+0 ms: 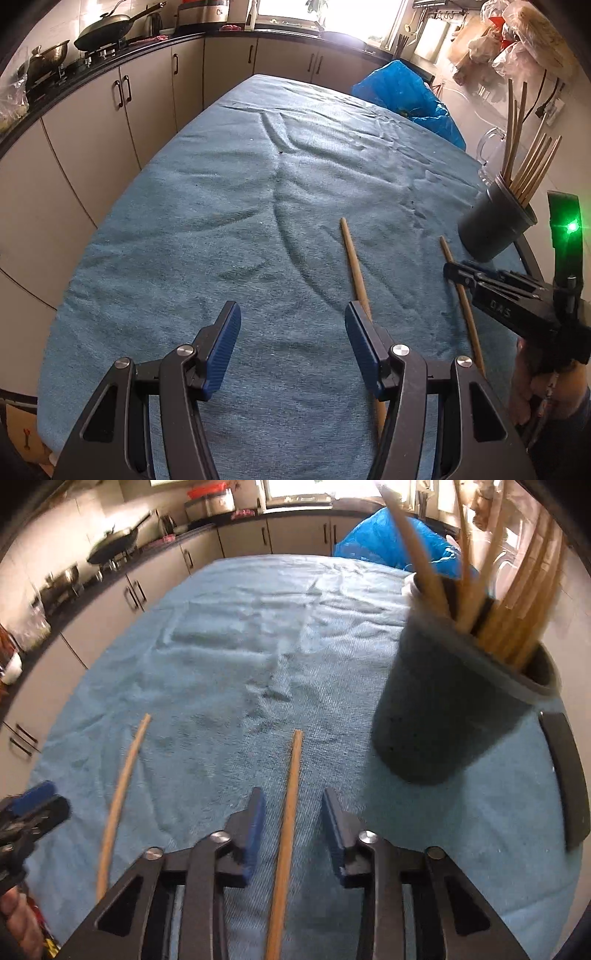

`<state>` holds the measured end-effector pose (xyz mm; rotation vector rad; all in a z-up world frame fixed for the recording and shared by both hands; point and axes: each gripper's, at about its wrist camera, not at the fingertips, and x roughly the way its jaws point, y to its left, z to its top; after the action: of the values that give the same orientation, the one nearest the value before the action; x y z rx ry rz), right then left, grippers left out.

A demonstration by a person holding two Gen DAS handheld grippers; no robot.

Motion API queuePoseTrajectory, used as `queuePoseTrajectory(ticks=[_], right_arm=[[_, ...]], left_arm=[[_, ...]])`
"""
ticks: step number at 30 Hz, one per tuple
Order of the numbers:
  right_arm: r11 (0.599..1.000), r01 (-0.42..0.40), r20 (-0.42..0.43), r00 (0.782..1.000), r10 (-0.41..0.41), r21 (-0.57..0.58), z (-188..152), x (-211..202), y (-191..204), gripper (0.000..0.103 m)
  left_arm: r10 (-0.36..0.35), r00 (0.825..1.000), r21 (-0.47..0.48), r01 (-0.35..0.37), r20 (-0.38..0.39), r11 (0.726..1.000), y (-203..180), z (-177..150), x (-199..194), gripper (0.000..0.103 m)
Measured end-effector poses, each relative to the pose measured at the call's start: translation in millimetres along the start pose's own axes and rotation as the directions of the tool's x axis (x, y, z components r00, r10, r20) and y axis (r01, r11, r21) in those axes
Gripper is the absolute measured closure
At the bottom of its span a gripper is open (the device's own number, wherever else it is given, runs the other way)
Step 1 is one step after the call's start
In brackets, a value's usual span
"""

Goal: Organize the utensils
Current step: 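Move both open tools back to the remaining chopsticks on the towel, then grasp a wooden chopstick with the left tool while the right tool grasps another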

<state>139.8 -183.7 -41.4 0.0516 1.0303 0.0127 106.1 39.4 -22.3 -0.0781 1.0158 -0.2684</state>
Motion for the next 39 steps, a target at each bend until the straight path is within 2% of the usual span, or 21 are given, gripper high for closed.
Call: queuePoseTrajectory(ticks=[2,3,5,10,11,12,14,19,21,22,24,26,30,33,35,39], right_arm=[[0.999,0.025,0.000,1.000,-0.025,-0.024,-0.1,0.8,4.4,0.095],[0.999,0.023,-0.002,1.000,-0.023,-0.026,-1.3,0.7,5.4,0.096],[1.000,0.002,-0.002,1.000,-0.002,-0.024,-3.3,-1.6,3.8,0.096],[0.996,-0.083,0.073,0.994,0.079,0.044,-9.8,-28.8,-7.8,0.096],[0.995,-0.088,0.089,0.993,0.083,0.050,-11.6,-34.4,-9.5,0.096],[0.994,-0.093,0.101,0.991,0.087,0.055,-12.2,-39.5,-10.2,0.096],[0.992,-0.106,0.127,0.987,0.097,0.066,-16.8,-50.8,-13.6,0.096],[0.987,-0.134,0.160,0.980,0.117,0.094,-26.0,-67.4,-23.8,0.096],[0.984,-0.144,0.173,0.977,0.124,0.104,-28.0,-72.1,-27.9,0.096],[0.983,-0.147,0.177,0.976,0.126,0.106,-28.9,-73.4,-29.3,0.096],[0.981,-0.159,0.188,0.973,0.135,0.114,-29.7,-76.9,-30.9,0.096],[0.979,-0.167,0.203,0.969,0.141,0.117,-33.5,-82.8,-33.3,0.096],[0.974,-0.189,0.261,0.953,0.150,0.129,-37.7,-102.1,-37.9,0.096],[0.968,-0.215,0.343,0.926,0.159,0.131,-38.2,-123.4,-39.3,0.096],[0.967,-0.224,0.409,0.900,0.155,0.126,-39.7,-142.7,-39.6,0.096],[0.966,-0.235,0.519,0.842,0.146,0.111,-43.9,-177.8,-39.1,0.096]], left_arm=[[0.001,1.000,0.007,-0.001,0.000,1.000,0.0,2.8,-0.7,0.046],[-0.003,1.000,0.011,0.003,0.000,1.000,-0.8,4.6,-1.0,0.047],[-0.013,1.000,0.018,0.013,-0.009,1.000,-2.9,8.2,0.3,0.056],[-0.100,0.990,0.023,0.103,-0.101,0.994,-21.2,25.7,16.8,0.057],[-0.099,0.989,0.027,0.103,-0.110,0.994,-25.6,28.0,20.4,0.060],[-0.094,0.988,0.038,0.099,-0.122,0.994,-32.9,32.0,25.9,0.063],[-0.067,0.985,0.055,0.076,-0.157,0.996,-43.7,36.8,36.9,0.080],[0.038,0.973,0.080,-0.020,-0.230,0.997,-62.2,48.0,68.0,0.088],[0.065,0.975,0.113,-0.042,-0.212,0.993,-71.3,51.1,71.6,0.091],[0.091,0.975,0.117,-0.068,-0.203,0.991,-73.8,51.7,72.6,0.096],[0.094,0.976,0.122,-0.070,-0.197,0.990,-76.4,50.0,70.7,0.097],[0.051,0.983,0.115,-0.031,-0.179,0.993,-76.4,46.0,62.0,0.097],[-0.017,0.998,0.116,0.023,-0.053,0.993,-77.5,42.2,12.0,0.097],[-0.046,0.998,0.122,0.040,0.053,0.992,-78.5,43.7,-29.4,0.097],[-0.057,0.993,0.127,0.043,0.106,0.991,-79.4,46.1,-51.9,0.097],[-0.091,0.969,0.141,0.060,0.229,0.988,-83.1,44.8,-101.1,0.097]])
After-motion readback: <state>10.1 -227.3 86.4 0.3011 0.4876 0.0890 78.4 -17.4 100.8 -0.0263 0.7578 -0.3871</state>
